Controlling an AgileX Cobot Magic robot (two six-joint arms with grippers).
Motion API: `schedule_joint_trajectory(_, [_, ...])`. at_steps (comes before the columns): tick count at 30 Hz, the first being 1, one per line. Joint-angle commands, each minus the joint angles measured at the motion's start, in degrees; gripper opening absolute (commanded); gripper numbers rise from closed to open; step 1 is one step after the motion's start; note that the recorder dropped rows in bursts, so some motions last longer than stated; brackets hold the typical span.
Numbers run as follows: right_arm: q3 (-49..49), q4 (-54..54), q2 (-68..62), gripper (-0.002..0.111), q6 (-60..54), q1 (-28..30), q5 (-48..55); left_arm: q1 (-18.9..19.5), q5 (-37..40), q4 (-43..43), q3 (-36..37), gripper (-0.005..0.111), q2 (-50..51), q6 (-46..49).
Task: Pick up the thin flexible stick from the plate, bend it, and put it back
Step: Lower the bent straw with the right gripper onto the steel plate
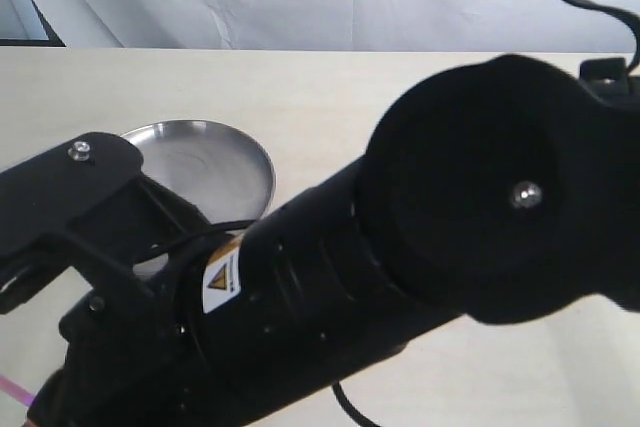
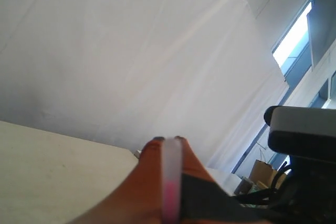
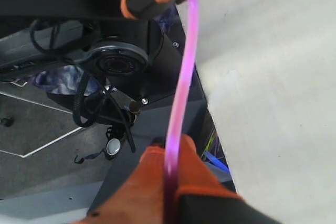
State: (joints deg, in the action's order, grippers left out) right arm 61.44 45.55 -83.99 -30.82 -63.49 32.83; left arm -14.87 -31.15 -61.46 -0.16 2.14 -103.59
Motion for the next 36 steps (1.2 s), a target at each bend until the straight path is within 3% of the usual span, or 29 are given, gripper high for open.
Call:
schedule_joint_trajectory(1, [-0.13, -1.87, 0.81, 0.000, -0.46, 0.09, 0.37, -0.30, 4.40, 0.76, 0.16, 0.000, -0.09, 0.85])
schedule_joint_trajectory(4, [-0.13, -3.89, -0.41, 0.000, -0.36, 0.09, -0.32, -0.30, 4.15, 0.89, 0.16, 0.003, -0.09, 0.85])
schedule_joint_trajectory(7, [-0.13, -4.16, -1.74, 0.000, -0.24, 0.09, -1.34, -0.30, 3.98, 1.45, 0.16, 0.019, -0.09, 0.74])
schedule_joint_trajectory(10, [-0.13, -5.56, -2.95, 0.000, -0.24, 0.09, -3.48, -0.30, 3.69, 7.58, 0.16, 0.040, -0.09, 0.64])
schedule_joint_trajectory(15, [-0.13, -8.93, -4.65, 0.000, 1.02, 0.20, -9.00, -0.30, 4.97, 10.41, 0.16, 0.053, -0.09, 0.75])
schedule_joint_trajectory(18, [-0.01, -13.36, -6.14, 0.000, 5.03, 2.20, -13.75, -0.30, 5.40, 11.41, 0.16, 0.053, -0.09, 0.75])
schedule_joint_trajectory(22, [-0.01, -15.67, -8.84, 0.000, 7.45, 9.01, -19.35, -0.30, 5.01, 12.54, 0.16, 0.053, -0.09, 0.75])
schedule_joint_trajectory(26, [0.91, -14.59, -13.41, 0.000, 7.45, 15.59, -24.60, -0.30, 7.64, 7.65, 0.16, 0.053, -0.09, 0.75])
schedule_joint_trajectory(30, [8.16, -17.45, -21.31, 0.000, 7.32, 19.12, -15.38, -0.30, 12.00, -0.07, 0.16, 0.049, -0.09, 0.75])
schedule_joint_trajectory(36, [17.25, -20.66, -29.15, 0.000, 7.32, 19.54, -9.52, -0.30, 19.38, -7.54, 0.16, 0.025, -0.09, 0.86])
